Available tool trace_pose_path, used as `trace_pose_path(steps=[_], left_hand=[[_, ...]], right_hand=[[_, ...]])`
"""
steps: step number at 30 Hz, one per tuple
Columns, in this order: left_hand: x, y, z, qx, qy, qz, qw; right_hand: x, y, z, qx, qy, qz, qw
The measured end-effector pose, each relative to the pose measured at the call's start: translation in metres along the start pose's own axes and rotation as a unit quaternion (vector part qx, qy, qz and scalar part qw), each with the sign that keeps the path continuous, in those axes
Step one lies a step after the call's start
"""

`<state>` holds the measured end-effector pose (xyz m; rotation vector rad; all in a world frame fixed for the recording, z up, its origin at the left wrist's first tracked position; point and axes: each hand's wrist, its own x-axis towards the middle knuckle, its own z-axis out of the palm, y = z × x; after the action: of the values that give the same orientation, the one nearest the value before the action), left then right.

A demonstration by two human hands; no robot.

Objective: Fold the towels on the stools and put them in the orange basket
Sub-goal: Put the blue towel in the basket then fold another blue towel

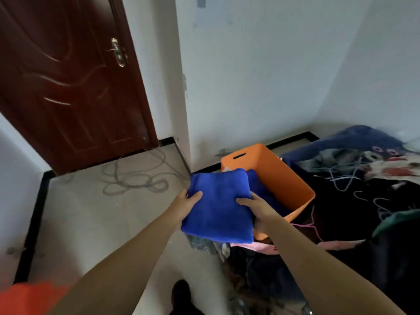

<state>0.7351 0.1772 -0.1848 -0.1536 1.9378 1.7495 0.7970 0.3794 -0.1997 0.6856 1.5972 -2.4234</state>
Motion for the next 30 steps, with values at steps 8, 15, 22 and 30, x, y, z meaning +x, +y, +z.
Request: trace_pose_path(steps=[8, 15, 22, 30], left_hand=[[0.162, 0.059, 0.066, 0.091, -0.12, 0.009, 0.989], [0.275, 0.111, 0.131, 0.262, -0.255, 0.018, 0.931], [0.361, 0.065, 0.192, 0.45, -0.201, 0.073, 0.867], [0.445, -0.021, 0.227, 0.546, -0.107, 0.073, 0.828]], right_hand=[[0.095, -0.047, -0.058, 0.07, 0.139, -0.025, 0.987], [0.161, -0.058, -0.092, 0.195, 0.269, -0.034, 0.943], [0.226, -0.022, -0.148, 0.28, 0.335, 0.018, 0.899], [0.327, 0.049, -0.187, 0.286, 0.373, 0.105, 0.876]])
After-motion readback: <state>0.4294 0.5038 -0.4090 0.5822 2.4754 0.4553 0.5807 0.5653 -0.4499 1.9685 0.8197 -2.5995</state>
